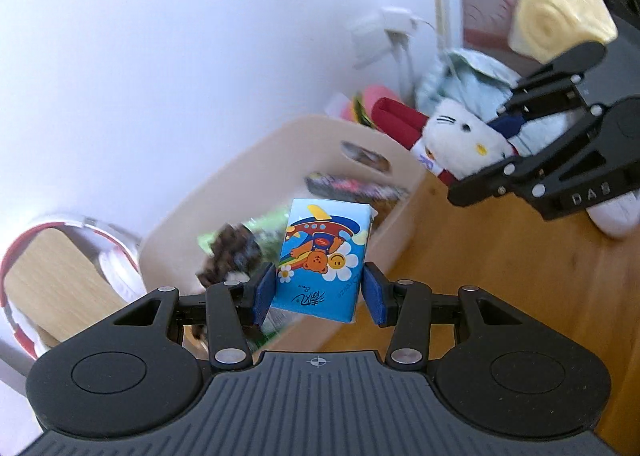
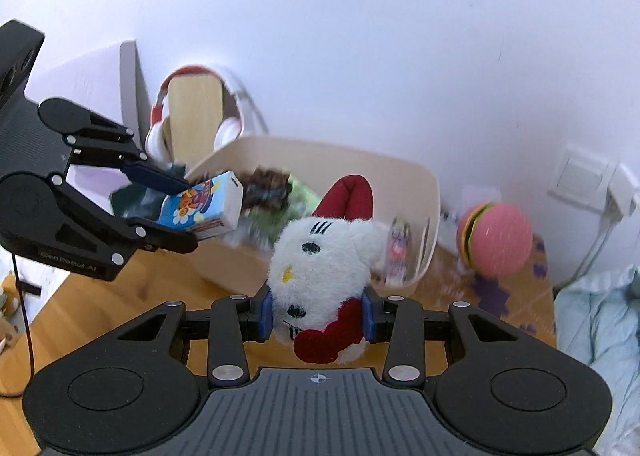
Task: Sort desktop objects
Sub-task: 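Lift both held items over the beige basket and open both tools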
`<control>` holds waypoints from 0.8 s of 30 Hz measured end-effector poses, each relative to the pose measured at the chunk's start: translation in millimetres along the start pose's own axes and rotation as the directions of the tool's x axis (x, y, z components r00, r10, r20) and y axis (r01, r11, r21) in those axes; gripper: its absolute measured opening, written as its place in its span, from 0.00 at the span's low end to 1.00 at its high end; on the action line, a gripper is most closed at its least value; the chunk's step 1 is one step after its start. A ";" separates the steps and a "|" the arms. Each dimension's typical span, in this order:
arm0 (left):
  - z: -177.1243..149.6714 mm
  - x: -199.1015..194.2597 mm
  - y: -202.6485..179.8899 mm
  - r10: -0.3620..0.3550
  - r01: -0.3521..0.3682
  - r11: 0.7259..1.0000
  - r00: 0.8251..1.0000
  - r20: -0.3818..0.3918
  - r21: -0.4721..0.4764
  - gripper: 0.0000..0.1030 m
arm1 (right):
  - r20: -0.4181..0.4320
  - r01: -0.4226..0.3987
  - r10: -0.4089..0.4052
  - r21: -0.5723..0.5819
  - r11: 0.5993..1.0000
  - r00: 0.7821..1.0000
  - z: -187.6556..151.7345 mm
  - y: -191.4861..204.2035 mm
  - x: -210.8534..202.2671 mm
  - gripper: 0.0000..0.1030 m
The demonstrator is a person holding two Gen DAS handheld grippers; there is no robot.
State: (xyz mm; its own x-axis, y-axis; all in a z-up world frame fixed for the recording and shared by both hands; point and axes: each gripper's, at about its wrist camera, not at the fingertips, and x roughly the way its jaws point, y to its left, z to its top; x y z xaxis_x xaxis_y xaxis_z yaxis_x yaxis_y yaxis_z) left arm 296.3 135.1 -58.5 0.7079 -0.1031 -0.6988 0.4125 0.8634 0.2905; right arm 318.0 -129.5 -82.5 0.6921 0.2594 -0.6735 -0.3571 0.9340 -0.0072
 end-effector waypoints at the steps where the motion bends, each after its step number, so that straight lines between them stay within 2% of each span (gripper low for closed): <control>1: 3.2 3.6 1.6 0.012 -0.012 1.000 1.000 0.009 -0.017 0.47 | 0.010 0.002 -0.002 0.003 1.000 1.000 4.8 -2.3 1.4 0.37; 6: 14.5 13.5 12.5 0.075 -0.073 0.992 0.997 0.015 -0.107 0.47 | 0.044 0.015 -0.016 0.007 1.000 0.999 24.5 -10.3 16.2 0.37; 11: 22.0 37.8 22.4 0.093 -0.095 0.981 0.995 -0.018 -0.167 0.47 | 0.052 0.024 -0.024 0.009 1.000 0.998 41.1 -19.4 40.2 0.37; 18: 18.8 83.5 33.5 0.106 -0.130 0.965 0.988 -0.113 -0.229 0.47 | 0.011 0.030 -0.030 0.015 0.999 0.999 48.7 -27.0 84.5 0.37; 24: 17.3 103.6 30.6 0.113 -0.148 0.955 0.983 -0.146 -0.256 0.47 | -0.033 0.015 -0.015 0.006 1.000 0.999 43.6 -25.4 110.9 0.37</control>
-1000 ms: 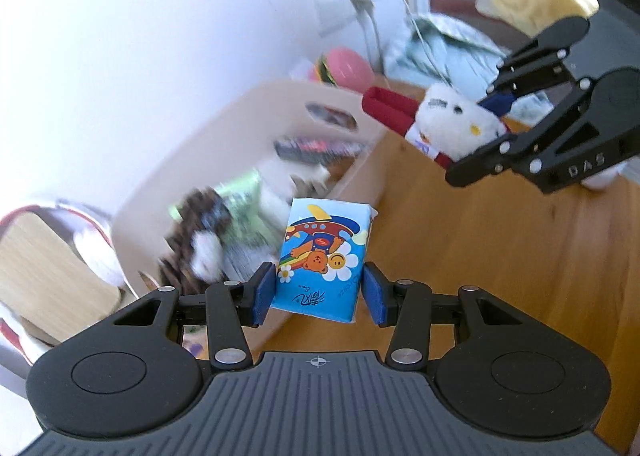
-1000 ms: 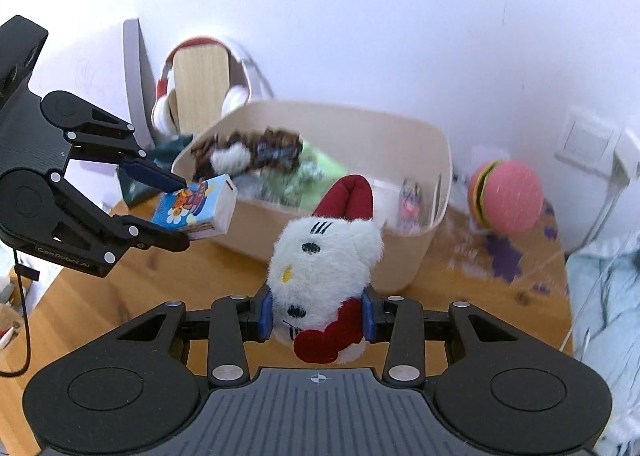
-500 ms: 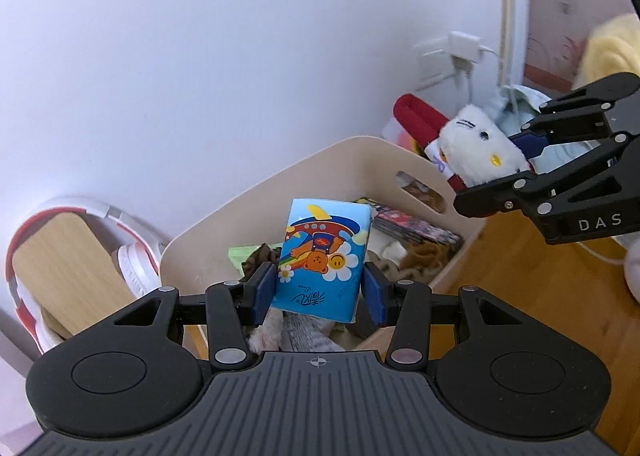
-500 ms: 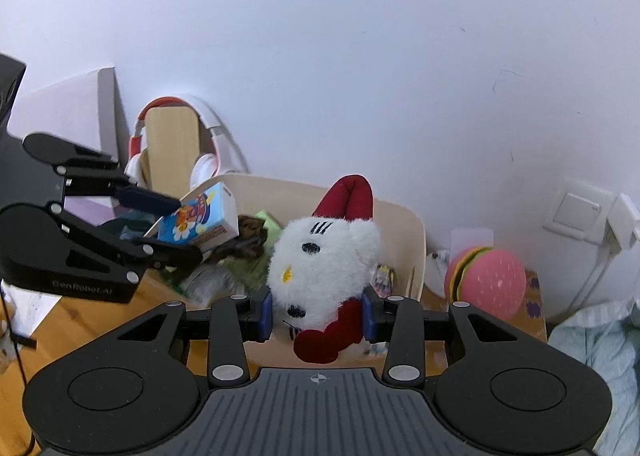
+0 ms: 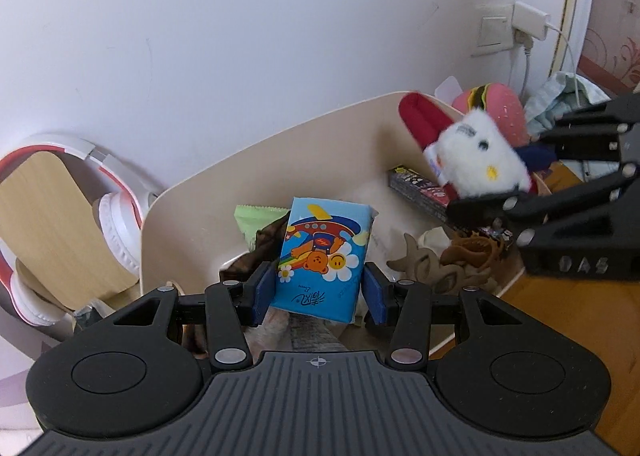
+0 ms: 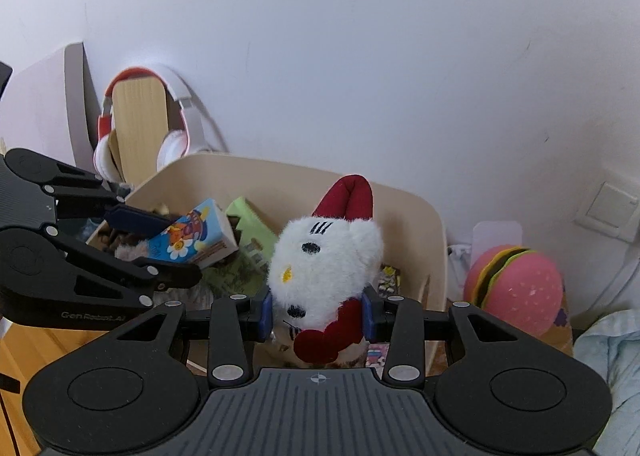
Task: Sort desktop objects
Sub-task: 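Lift both held items over the beige basket and open both tools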
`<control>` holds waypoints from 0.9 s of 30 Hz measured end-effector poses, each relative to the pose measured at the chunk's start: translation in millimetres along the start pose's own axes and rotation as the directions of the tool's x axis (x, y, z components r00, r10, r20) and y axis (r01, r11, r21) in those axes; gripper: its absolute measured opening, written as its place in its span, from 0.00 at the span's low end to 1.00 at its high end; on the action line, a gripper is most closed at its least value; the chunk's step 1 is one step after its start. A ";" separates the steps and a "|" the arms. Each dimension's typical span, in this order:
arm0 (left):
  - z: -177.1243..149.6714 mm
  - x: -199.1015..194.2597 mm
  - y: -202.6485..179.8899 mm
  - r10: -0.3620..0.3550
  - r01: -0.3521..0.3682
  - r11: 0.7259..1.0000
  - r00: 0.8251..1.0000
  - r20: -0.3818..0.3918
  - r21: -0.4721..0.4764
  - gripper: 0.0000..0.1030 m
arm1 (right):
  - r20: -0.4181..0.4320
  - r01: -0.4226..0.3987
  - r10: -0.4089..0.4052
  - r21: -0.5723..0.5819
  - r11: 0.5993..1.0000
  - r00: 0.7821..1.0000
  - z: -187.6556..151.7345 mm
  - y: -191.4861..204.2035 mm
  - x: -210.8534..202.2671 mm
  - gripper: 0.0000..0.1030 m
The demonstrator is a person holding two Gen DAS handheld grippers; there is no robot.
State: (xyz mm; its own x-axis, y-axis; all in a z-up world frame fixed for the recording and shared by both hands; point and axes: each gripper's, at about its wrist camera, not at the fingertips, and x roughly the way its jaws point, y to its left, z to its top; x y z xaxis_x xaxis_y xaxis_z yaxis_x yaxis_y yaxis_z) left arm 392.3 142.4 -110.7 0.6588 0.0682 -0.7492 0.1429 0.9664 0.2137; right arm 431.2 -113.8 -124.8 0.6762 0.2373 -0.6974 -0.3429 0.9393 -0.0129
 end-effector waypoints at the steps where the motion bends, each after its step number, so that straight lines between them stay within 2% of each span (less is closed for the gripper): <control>1: 0.7 2.5 -1.4 0.002 -0.002 1.000 1.000 -0.005 -0.007 0.48 | -0.008 -0.002 0.002 0.001 1.000 1.000 -1.5 0.5 3.4 0.37; 4: 1.5 4.1 -5.0 0.010 -0.010 1.000 1.000 -0.007 -0.025 0.55 | -0.029 -0.010 0.010 0.004 1.000 1.000 -6.0 1.3 9.8 0.38; 5: 1.4 3.2 -6.2 0.018 -0.018 0.999 1.000 -0.002 -0.035 0.62 | -0.032 -0.010 0.010 0.001 1.000 0.999 -7.1 1.8 10.6 0.40; 6: 1.2 1.6 -7.1 0.032 -0.031 0.999 0.999 0.002 -0.043 0.65 | -0.036 -0.009 0.008 -0.003 1.000 0.999 -8.4 2.0 10.9 0.47; 8: 0.0 -1.5 -7.4 0.044 -0.044 0.997 0.999 0.009 -0.059 0.68 | -0.033 -0.003 0.003 0.000 1.000 0.999 -10.7 0.8 8.1 0.53; 12: -2.1 -12.6 -4.7 0.071 -0.068 0.992 0.997 0.033 -0.105 0.74 | -0.009 -0.017 0.017 0.040 0.999 1.000 -12.2 -6.9 -5.9 0.74; 16: -7.0 -29.4 -2.0 0.091 -0.080 0.982 0.994 0.055 -0.173 0.76 | 0.012 -0.015 0.015 0.068 0.998 1.000 -10.9 -10.0 -20.0 0.79; 18: -9.7 -37.8 -1.9 0.095 -0.082 0.978 0.994 0.056 -0.194 0.76 | 0.015 -0.012 0.011 0.075 0.997 1.000 -9.9 -8.6 -25.3 0.86; 27: -22.6 -89.4 -7.6 0.125 -0.098 0.962 0.988 0.088 -0.256 0.76 | 0.044 0.007 -0.010 0.077 0.997 0.999 -15.3 12.5 -65.1 0.91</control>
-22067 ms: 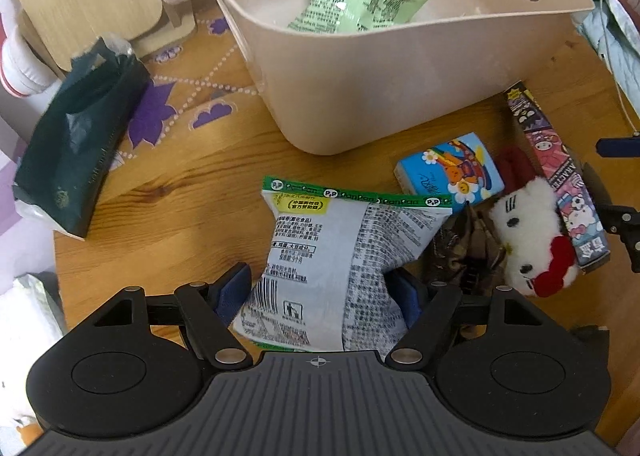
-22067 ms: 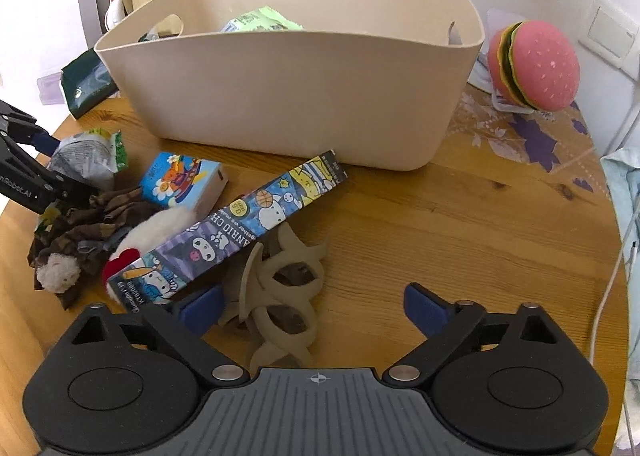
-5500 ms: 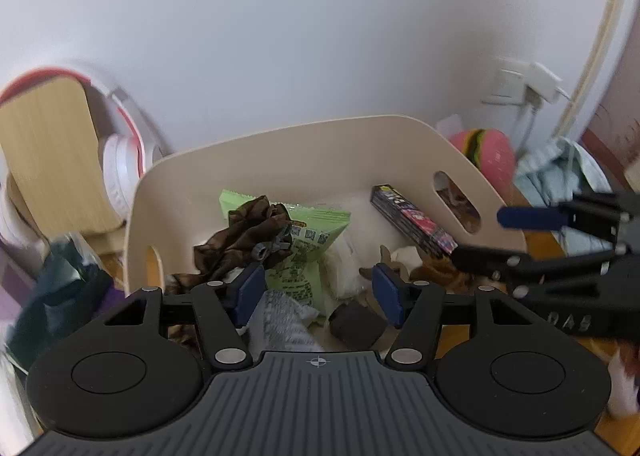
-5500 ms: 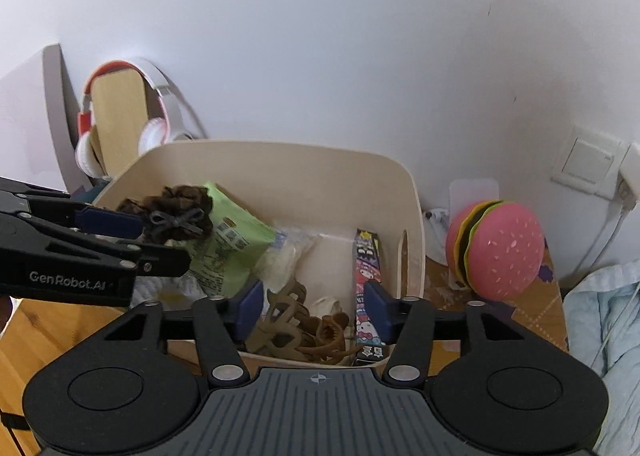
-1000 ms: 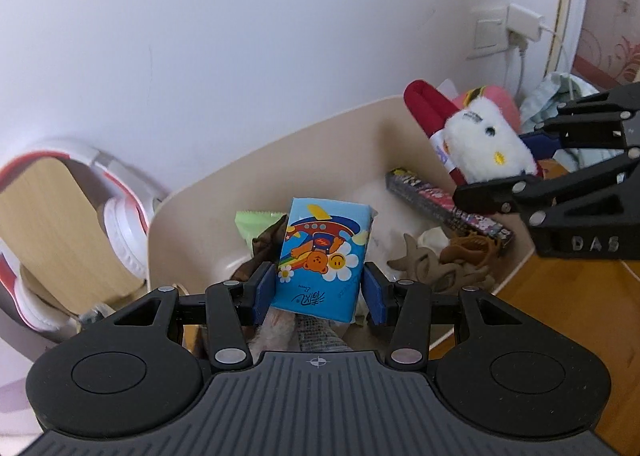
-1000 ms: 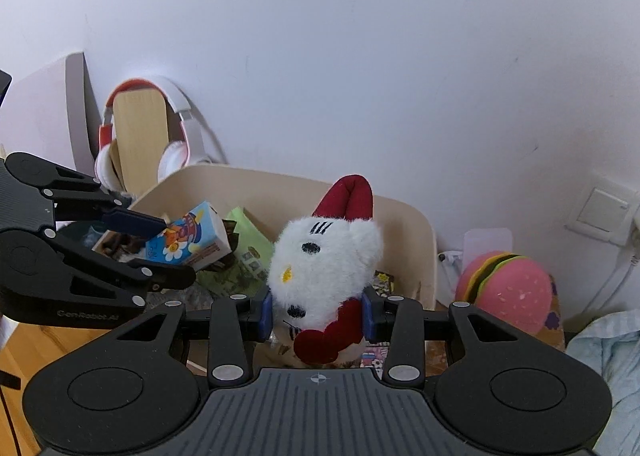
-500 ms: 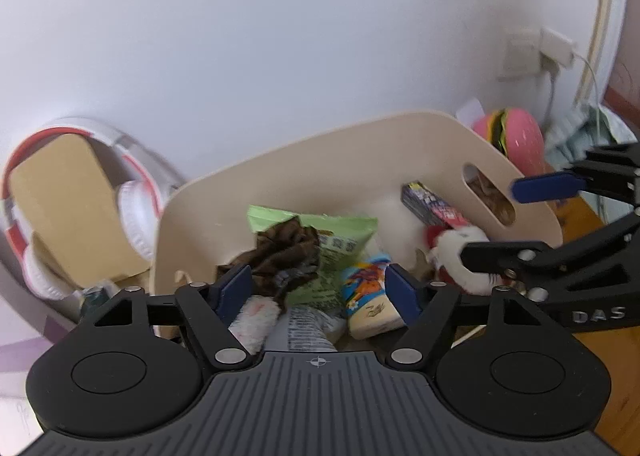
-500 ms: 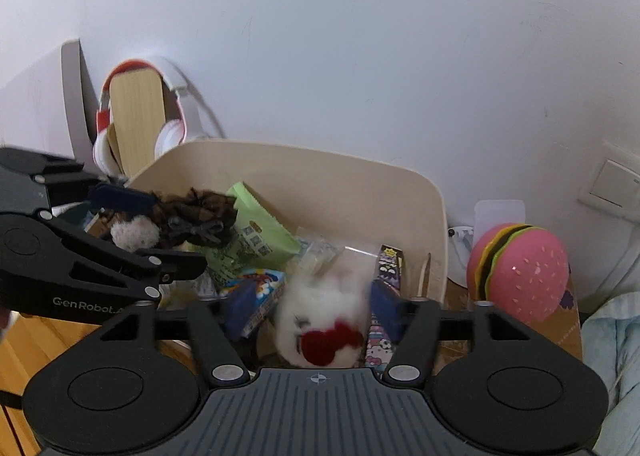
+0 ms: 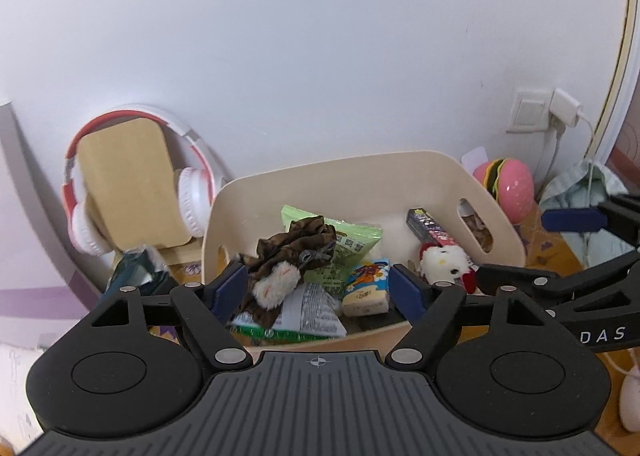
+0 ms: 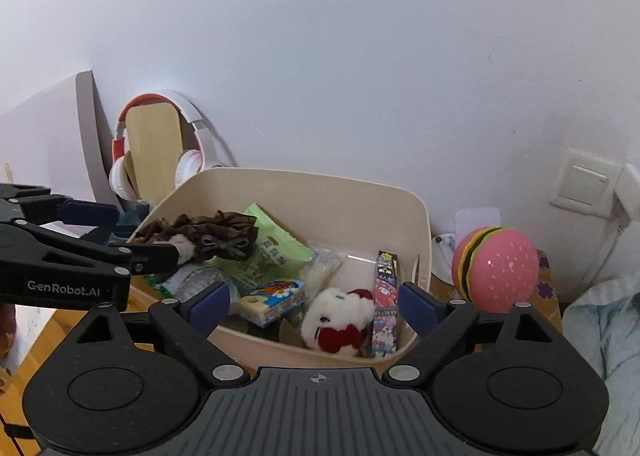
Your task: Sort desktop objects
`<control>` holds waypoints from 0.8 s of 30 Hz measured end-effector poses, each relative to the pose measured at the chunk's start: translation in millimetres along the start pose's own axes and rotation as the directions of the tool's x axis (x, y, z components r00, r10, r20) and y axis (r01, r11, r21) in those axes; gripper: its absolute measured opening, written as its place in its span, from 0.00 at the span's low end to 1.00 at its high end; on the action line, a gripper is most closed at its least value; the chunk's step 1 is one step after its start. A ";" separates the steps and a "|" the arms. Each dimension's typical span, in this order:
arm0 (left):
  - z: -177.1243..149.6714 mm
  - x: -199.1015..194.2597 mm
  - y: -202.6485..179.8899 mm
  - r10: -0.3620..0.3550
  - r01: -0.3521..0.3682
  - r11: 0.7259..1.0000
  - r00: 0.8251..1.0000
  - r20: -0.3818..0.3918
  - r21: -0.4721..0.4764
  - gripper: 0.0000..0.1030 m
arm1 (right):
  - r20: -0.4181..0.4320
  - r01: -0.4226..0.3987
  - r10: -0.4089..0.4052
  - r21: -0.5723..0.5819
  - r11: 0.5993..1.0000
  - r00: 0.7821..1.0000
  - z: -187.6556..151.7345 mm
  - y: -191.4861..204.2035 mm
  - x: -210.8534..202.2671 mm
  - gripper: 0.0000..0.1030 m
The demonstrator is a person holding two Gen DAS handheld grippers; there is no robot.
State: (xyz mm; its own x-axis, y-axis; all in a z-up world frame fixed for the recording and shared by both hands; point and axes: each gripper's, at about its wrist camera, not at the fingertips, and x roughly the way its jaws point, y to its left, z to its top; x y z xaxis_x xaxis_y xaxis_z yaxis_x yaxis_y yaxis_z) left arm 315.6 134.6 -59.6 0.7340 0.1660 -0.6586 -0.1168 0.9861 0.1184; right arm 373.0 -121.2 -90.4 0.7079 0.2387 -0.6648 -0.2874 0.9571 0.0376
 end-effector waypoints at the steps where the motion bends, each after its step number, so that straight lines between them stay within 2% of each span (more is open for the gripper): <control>1: -1.0 -6.7 0.0 0.000 0.000 1.000 1.000 0.002 -0.006 0.76 | 0.003 0.000 0.000 0.007 1.000 1.000 -1.2 1.8 -5.5 0.91; 9: -16.1 -66.0 -2.9 -0.029 0.030 0.999 1.000 0.006 -0.042 0.76 | 0.030 0.017 -0.018 0.042 0.999 0.999 -13.2 19.9 -59.5 1.00; 24: -65.4 -189.4 -5.0 -0.008 0.010 0.997 0.999 0.036 -0.081 0.76 | 0.054 0.042 -0.044 0.038 0.998 0.998 -45.3 71.4 -167.6 1.00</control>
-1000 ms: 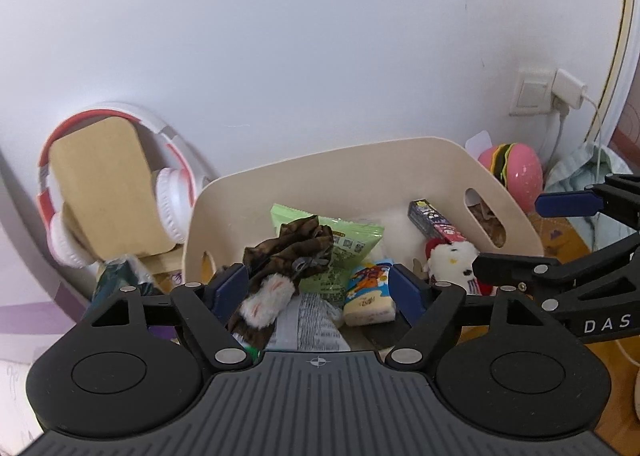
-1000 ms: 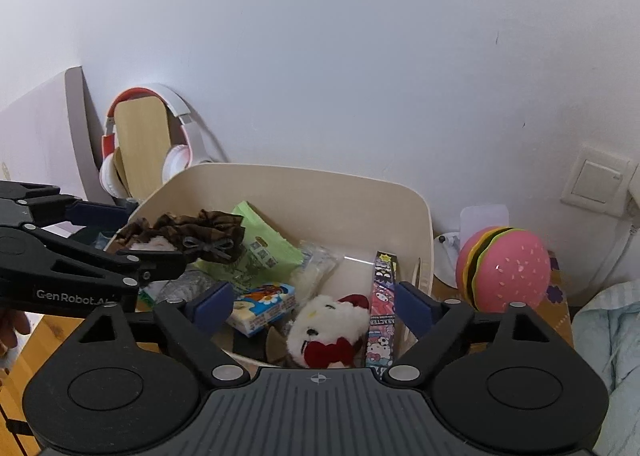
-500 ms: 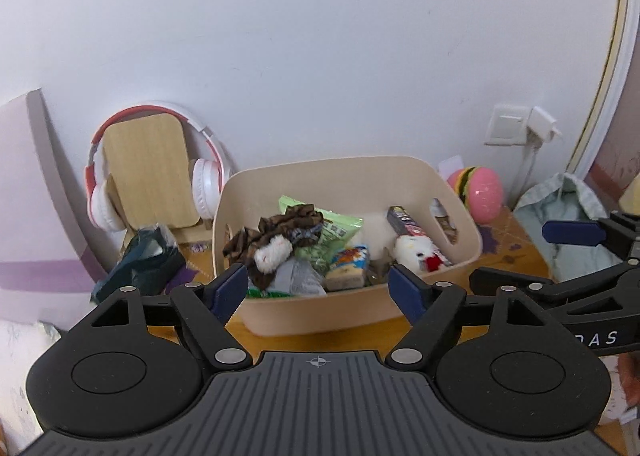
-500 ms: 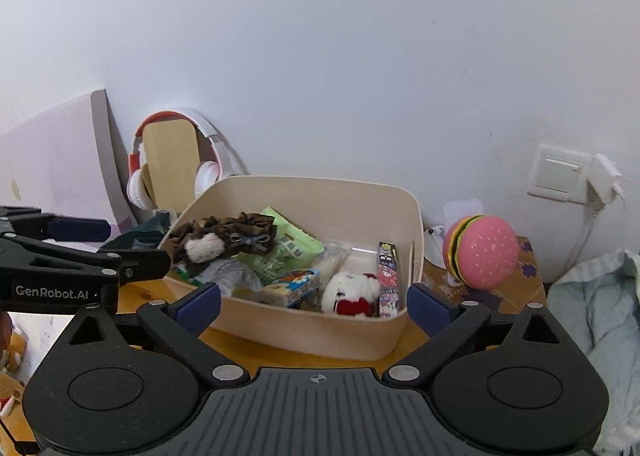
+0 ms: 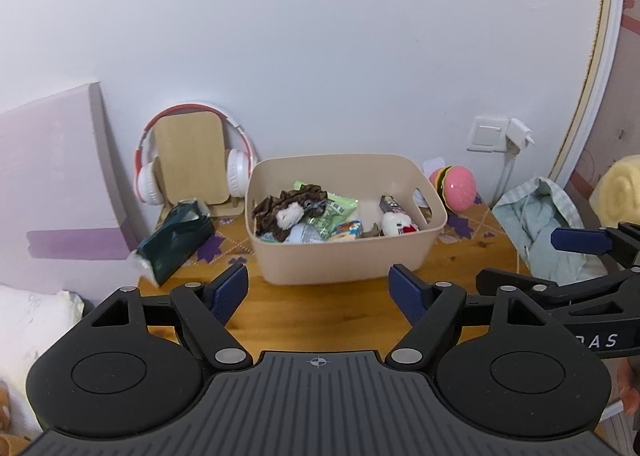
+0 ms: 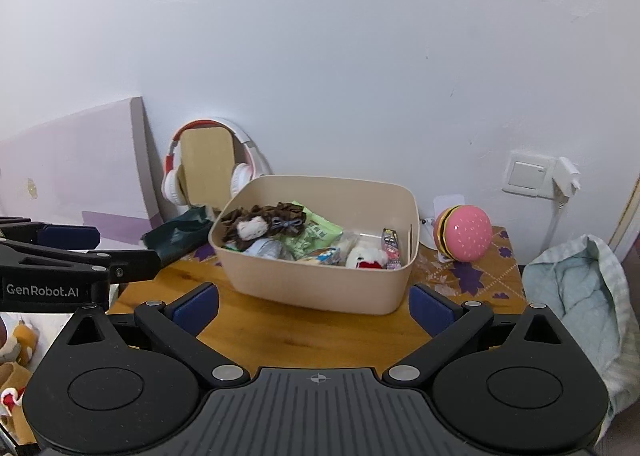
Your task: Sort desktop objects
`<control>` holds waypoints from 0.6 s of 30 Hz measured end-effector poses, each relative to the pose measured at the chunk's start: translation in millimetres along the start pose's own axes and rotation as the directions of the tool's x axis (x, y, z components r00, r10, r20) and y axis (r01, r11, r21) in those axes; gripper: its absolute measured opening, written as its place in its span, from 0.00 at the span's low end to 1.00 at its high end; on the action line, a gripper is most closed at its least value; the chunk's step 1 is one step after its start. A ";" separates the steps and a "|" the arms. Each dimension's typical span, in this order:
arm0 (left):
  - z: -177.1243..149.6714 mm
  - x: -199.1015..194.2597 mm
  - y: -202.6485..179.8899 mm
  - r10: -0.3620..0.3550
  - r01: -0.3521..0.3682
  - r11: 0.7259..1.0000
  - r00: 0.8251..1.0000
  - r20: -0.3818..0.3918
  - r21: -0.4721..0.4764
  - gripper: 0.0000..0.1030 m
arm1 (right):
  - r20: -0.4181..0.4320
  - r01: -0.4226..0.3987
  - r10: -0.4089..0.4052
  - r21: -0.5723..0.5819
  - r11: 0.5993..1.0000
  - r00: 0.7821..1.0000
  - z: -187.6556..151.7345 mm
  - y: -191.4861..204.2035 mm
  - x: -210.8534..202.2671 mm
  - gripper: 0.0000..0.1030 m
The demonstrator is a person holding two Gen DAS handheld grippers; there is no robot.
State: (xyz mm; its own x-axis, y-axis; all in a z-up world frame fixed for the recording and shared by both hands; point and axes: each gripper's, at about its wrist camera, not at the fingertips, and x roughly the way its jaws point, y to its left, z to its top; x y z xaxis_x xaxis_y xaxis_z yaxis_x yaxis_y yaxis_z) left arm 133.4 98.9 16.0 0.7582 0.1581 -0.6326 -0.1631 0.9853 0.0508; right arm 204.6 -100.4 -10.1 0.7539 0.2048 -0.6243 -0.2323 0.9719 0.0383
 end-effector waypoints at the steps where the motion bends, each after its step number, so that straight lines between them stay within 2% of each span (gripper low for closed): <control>1: -3.0 -8.5 0.9 -0.001 0.001 1.000 1.000 0.004 -0.001 0.76 | 0.001 0.000 0.000 0.000 1.000 1.000 -2.0 3.3 -8.3 1.00; 7: -22.0 -59.0 4.6 -0.009 0.010 1.000 0.999 0.041 -0.021 0.76 | 0.034 0.021 -0.021 -0.007 1.000 0.999 -14.6 22.1 -55.5 1.00; 18: -49.7 -138.6 -0.7 -0.028 0.027 0.999 0.999 0.016 0.022 0.76 | 0.014 0.007 -0.007 -0.001 1.000 1.000 -35.3 51.1 -129.0 1.00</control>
State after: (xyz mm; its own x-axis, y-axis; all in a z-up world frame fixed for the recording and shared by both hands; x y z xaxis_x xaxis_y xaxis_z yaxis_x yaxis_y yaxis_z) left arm -2.9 73.0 65.2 0.7723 0.1317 -0.6214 -0.1286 0.9904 0.0501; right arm 73.8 -81.3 44.9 0.7637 0.2000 -0.6138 -0.2279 0.9731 0.0335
